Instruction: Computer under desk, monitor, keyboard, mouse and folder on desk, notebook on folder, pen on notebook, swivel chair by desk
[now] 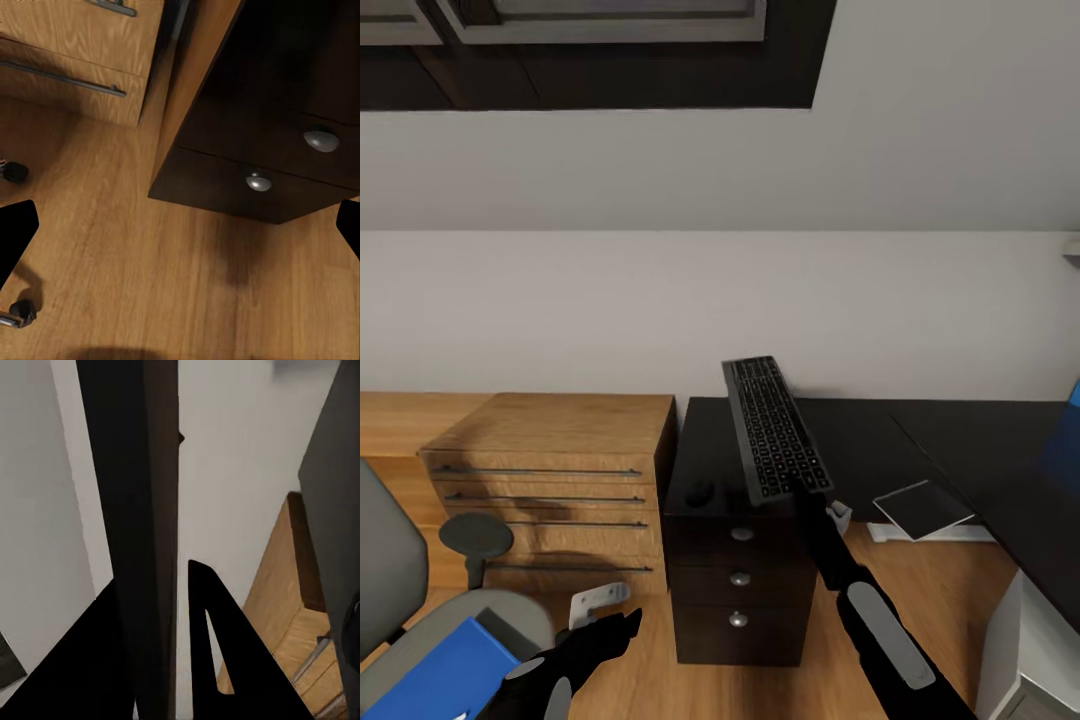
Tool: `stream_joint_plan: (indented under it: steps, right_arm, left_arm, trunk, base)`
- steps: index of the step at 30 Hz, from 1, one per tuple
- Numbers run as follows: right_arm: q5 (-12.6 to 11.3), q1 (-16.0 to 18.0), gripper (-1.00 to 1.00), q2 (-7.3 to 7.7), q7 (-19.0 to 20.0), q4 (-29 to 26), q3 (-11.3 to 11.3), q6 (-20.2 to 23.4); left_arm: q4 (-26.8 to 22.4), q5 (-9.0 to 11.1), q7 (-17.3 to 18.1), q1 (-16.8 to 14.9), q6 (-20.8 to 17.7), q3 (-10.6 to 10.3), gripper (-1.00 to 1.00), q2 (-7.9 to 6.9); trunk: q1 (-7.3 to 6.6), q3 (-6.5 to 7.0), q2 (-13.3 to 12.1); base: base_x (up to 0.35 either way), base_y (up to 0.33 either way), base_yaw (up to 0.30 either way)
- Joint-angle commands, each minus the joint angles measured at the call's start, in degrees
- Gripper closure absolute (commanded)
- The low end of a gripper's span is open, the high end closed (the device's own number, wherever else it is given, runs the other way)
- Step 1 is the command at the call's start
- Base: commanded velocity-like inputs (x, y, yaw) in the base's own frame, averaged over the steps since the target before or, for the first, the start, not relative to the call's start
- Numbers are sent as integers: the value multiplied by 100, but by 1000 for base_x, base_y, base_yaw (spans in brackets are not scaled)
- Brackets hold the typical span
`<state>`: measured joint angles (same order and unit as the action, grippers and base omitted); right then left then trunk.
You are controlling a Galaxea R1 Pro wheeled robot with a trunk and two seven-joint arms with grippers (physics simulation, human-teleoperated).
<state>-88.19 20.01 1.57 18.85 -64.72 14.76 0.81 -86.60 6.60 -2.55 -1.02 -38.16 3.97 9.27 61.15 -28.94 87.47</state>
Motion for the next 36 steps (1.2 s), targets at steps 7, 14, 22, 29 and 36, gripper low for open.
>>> stream_joint_plan:
  steps: [7, 14, 22, 29, 36]
  right_arm:
    - [-63, -916, 100, 300, -233, -1743, 11, 18]
    - [-67, -1038, 100, 338, -455, -1975, 10, 20]
    - [-91, -1060, 100, 334, -474, -1968, -7, 17]
    - [-88, -1061, 100, 322, -551, -1965, -17, 15]
    - [-89, -1061, 100, 322, -600, -1957, -17, 15]
  left_arm:
    - [-6, 61, -27, -4, -25, 8, -100, 4]
    - [-6, 61, -28, -4, -25, 8, -100, 4]
    - [-6, 61, -27, -5, -24, 8, -100, 4]
    - [261, -13, -51, 0, -1, -1, -100, 13]
    - [1489, -33, -62, 5, 217, 14, -100, -44]
  trunk:
    - [-155, 120, -279]
    - [-308, 246, -560]
    - [-484, 389, -881]
    - [-638, 522, -1161]
    - [-791, 688, -1442]
  base:
    - [0, 0, 0]
    - [0, 0, 0]
    - [0, 0, 0]
    - [-14, 0, -26]
    - [-287, 0, -153]
